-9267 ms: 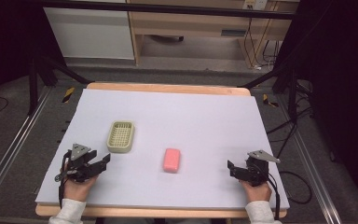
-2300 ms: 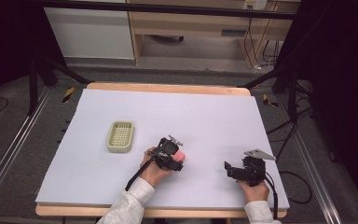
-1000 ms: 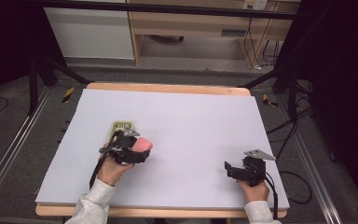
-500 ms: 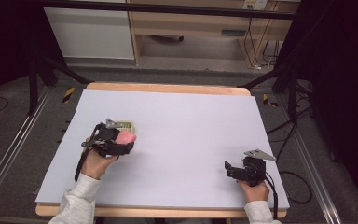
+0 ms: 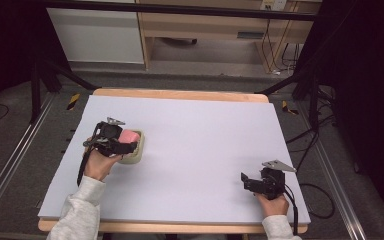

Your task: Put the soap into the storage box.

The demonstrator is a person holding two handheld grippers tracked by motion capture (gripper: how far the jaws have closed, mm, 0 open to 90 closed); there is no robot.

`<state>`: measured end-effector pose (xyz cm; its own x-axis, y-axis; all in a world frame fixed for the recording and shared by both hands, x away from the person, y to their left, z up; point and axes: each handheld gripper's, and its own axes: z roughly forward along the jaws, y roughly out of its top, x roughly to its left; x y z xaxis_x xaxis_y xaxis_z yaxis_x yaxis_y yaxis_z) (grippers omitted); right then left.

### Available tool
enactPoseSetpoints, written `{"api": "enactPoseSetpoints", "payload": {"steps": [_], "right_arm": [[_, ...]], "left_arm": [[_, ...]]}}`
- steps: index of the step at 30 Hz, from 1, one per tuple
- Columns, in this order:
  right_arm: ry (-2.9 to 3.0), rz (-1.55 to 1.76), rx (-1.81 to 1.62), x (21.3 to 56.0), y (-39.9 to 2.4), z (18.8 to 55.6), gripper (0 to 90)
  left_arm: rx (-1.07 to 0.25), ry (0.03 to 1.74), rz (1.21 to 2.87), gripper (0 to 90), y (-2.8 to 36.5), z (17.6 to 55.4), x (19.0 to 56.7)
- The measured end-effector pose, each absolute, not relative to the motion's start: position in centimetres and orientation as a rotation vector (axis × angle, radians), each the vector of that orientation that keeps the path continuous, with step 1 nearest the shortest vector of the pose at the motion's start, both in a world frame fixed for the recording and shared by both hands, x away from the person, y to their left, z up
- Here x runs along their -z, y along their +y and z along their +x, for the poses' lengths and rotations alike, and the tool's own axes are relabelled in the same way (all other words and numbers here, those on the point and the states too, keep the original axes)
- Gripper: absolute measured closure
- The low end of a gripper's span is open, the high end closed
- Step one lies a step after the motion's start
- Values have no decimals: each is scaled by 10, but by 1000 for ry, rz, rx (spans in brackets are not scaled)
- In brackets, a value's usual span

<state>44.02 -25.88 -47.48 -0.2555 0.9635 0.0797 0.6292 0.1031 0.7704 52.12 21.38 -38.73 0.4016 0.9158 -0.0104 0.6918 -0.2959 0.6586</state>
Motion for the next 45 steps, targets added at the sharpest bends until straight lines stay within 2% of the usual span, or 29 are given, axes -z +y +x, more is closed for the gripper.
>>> {"api": "enactPoseSetpoints", "payload": {"steps": [29, 45], "right_arm": [[1945, 1546, -993, 475, -259, 441, 78], [1946, 1548, -993, 475, -259, 441, 78]], "left_arm": [[-521, 1500, 2031, 369, 214, 558, 420], [-517, 1531, 2036, 369, 213, 561, 435]]}}
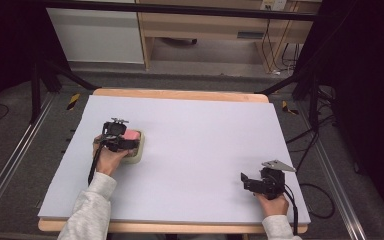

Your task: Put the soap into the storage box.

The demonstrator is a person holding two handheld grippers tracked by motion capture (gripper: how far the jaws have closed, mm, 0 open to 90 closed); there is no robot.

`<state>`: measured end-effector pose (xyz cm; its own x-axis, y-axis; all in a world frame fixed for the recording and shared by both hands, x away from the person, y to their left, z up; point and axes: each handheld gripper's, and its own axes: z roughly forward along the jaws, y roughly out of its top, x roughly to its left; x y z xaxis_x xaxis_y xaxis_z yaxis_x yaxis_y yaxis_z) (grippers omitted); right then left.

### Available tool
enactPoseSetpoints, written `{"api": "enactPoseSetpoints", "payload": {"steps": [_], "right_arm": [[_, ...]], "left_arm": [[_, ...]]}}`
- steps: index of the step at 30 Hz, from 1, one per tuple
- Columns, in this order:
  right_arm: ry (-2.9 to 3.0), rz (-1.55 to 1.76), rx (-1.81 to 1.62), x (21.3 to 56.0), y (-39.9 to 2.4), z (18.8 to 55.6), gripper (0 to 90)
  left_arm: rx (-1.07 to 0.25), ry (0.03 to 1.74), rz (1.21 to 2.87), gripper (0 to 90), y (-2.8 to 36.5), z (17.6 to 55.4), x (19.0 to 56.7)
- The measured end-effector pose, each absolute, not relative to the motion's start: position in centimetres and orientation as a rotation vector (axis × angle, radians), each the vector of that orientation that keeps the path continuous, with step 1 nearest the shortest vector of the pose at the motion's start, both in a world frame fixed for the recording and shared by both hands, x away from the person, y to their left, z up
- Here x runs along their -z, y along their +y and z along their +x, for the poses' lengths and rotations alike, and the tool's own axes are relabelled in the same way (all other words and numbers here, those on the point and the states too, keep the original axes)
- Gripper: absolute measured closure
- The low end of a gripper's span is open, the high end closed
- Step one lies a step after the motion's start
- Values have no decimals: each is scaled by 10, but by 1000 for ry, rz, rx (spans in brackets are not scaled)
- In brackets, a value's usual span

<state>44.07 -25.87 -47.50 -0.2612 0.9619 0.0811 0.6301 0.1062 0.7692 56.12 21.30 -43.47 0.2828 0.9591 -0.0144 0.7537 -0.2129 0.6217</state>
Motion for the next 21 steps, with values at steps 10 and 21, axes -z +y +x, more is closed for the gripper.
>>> {"api": "enactPoseSetpoints", "payload": {"steps": [10, 21], "right_arm": [[1948, 1550, -991, 475, -258, 441, 78], [1954, 1546, -988, 475, -259, 441, 77]], "left_arm": [[-511, 1542, 2036, 369, 213, 562, 440], [-513, 1550, 2051, 369, 212, 562, 445]]}}
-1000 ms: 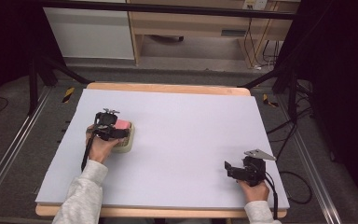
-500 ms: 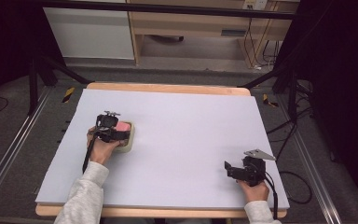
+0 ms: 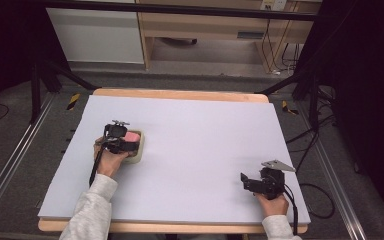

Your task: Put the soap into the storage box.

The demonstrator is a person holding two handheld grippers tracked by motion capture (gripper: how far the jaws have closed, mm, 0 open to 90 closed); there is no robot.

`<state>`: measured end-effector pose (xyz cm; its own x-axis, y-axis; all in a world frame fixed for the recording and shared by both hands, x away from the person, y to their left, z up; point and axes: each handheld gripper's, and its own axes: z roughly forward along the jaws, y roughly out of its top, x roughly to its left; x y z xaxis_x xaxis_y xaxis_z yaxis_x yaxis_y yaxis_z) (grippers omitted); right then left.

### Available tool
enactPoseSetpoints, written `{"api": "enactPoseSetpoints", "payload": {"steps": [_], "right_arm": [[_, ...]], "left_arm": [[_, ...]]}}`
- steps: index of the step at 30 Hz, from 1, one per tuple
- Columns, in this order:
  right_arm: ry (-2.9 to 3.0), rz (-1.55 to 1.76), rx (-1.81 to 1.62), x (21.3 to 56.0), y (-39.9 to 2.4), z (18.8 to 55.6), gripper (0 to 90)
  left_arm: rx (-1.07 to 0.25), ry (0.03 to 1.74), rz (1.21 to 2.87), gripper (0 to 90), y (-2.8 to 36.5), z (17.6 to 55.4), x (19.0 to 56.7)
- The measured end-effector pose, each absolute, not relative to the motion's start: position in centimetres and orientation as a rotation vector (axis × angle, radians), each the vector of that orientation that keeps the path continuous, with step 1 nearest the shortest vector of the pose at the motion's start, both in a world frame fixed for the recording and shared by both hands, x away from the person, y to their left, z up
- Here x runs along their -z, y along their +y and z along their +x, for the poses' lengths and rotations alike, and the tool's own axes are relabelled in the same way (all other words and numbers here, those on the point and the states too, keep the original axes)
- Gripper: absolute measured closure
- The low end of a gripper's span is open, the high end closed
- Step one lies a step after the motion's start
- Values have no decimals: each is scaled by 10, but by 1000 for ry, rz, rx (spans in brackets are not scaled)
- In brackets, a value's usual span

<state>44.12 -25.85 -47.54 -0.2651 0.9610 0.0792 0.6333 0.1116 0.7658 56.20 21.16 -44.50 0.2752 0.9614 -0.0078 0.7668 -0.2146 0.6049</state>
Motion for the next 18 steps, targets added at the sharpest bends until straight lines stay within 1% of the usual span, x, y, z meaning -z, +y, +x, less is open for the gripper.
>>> {"api": "enactPoseSetpoints", "payload": {"steps": [18], "right_arm": [[1955, 1542, -990, 475, -259, 441, 77]], "left_arm": [[-555, 1539, 2066, 366, 209, 561, 446]]}}
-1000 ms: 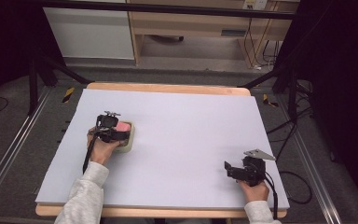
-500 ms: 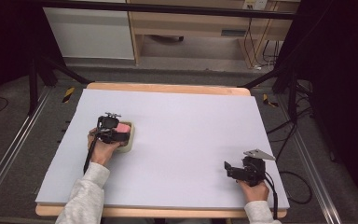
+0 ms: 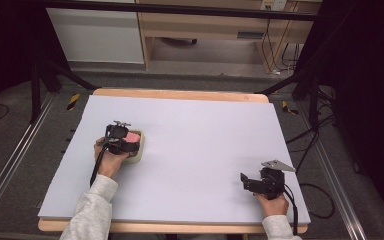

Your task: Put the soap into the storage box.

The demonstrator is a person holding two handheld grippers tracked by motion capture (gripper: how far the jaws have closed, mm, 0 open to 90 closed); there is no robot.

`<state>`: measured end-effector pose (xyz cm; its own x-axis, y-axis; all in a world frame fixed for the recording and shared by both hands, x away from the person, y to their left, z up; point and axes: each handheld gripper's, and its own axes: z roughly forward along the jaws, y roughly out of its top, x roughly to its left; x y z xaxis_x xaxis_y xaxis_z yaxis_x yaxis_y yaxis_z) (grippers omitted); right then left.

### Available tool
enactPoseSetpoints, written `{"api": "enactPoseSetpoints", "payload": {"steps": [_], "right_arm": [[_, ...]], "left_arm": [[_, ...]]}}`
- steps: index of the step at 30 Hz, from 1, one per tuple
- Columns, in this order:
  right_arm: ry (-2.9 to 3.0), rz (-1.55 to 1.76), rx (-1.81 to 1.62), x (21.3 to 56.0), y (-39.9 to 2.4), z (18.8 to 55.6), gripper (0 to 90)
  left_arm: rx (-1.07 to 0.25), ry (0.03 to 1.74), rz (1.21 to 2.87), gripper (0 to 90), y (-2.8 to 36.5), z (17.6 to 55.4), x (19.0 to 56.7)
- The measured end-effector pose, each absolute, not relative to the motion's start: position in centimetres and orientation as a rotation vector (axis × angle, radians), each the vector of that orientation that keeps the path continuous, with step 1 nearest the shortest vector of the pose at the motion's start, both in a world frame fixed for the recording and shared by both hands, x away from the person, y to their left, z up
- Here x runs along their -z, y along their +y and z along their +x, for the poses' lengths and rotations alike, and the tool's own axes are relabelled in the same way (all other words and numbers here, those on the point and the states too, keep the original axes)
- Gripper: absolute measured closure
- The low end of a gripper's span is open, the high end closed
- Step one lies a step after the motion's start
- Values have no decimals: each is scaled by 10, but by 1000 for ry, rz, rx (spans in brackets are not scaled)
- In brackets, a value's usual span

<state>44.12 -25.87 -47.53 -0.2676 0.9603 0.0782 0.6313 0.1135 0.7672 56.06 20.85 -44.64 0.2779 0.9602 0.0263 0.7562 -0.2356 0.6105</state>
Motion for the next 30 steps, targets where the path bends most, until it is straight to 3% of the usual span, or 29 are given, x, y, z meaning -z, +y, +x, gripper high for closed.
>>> {"api": "enactPoseSetpoints", "payload": {"steps": [16, 30], "right_arm": [[1951, 1543, -993, 475, -258, 441, 76], [1939, 1549, -997, 474, -259, 440, 76]], "left_arm": [[-576, 1495, 2026, 289, 215, 553, 434], [-546, 1415, 1963, 274, 232, 529, 417]]}}
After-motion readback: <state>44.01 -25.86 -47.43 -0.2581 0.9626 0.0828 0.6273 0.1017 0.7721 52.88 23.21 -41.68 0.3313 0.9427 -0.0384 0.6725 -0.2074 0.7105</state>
